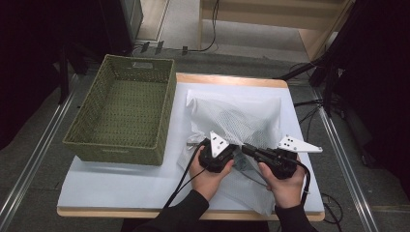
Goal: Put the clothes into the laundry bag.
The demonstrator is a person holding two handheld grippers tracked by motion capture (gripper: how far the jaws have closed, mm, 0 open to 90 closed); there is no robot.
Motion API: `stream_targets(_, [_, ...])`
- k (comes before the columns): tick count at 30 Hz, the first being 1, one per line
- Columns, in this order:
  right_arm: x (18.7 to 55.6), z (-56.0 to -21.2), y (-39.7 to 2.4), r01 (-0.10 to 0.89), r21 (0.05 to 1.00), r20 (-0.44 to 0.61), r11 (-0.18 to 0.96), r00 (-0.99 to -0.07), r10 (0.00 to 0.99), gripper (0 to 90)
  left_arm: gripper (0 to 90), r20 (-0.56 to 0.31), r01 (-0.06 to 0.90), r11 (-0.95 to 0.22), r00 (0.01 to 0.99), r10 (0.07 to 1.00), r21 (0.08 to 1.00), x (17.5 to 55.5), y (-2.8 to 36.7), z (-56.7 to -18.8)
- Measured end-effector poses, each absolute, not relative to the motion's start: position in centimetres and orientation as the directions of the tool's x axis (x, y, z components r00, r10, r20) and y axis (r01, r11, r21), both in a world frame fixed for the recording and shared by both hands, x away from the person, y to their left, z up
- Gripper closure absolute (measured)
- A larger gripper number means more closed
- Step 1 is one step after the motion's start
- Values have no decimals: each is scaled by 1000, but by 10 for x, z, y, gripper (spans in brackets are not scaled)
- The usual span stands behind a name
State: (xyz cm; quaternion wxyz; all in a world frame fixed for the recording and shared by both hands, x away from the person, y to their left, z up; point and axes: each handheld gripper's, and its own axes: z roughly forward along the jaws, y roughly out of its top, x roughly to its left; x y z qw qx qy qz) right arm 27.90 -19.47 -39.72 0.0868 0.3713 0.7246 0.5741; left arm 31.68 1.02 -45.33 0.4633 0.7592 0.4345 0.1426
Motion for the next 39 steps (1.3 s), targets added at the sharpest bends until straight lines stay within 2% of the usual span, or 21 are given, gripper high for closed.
stream_targets(3, [287,-414,-197,509,857,333,81,-667,666,900,667,-252,557,-160,589,767,815,317,25,-454])
stream_targets(6, [293,-424,-201,535,841,352,73,-645,678,900,523,-263,559,-202,639,723,804,308,36,-448])
stream_targets(9, [294,-425,-201,536,841,351,72,-642,682,900,423,-303,561,-187,663,685,806,295,49,-442])
stream_targets(13, [295,-423,-200,531,844,347,70,-642,684,900,341,-264,543,-215,668,696,812,279,45,-439])
stream_targets(15, [295,-424,-200,530,845,347,68,-641,685,900,322,-214,563,-268,646,733,782,276,32,-445])
stream_targets(19, [295,-427,-198,534,842,349,72,-643,682,900,317,-171,624,-329,605,778,709,285,9,-457])
stream_targets(23, [298,-436,-199,548,833,353,84,-641,681,900,327,-59,624,-399,581,812,672,288,-13,-460])
stream_targets(25, [299,-440,-199,556,827,364,85,-643,674,900,364,12,605,-442,581,814,662,289,-22,-462])
stream_targets(26, [300,-441,-198,559,824,364,91,-645,672,900,410,27,598,-452,583,812,662,289,-26,-463])
stream_targets(28, [300,-442,-195,561,821,359,102,-648,672,900,621,47,582,-463,588,807,668,291,-27,-461])
stream_targets(29, [299,-441,-194,559,823,357,105,-651,670,900,753,25,583,-442,586,810,681,293,-25,-460])
stream_targets(30, [299,-440,-193,558,823,357,104,-651,669,900,790,-11,587,-417,588,809,694,295,-22,-458])
stream_targets(32, [297,-436,-193,546,831,348,105,-658,668,900,813,-49,580,-374,584,811,723,298,-18,-455])
stream_targets(35, [294,-427,-194,527,846,349,81,-662,663,900,820,-75,520,-282,563,823,806,301,-13,-445])
stream_targets(38, [291,-419,-195,502,862,336,69,-668,664,900,820,-81,419,-135,458,885,898,306,-6,-441])
stream_targets(39, [291,-419,-194,502,862,333,72,-667,667,900,819,-102,416,-89,414,905,905,312,-1,-442])
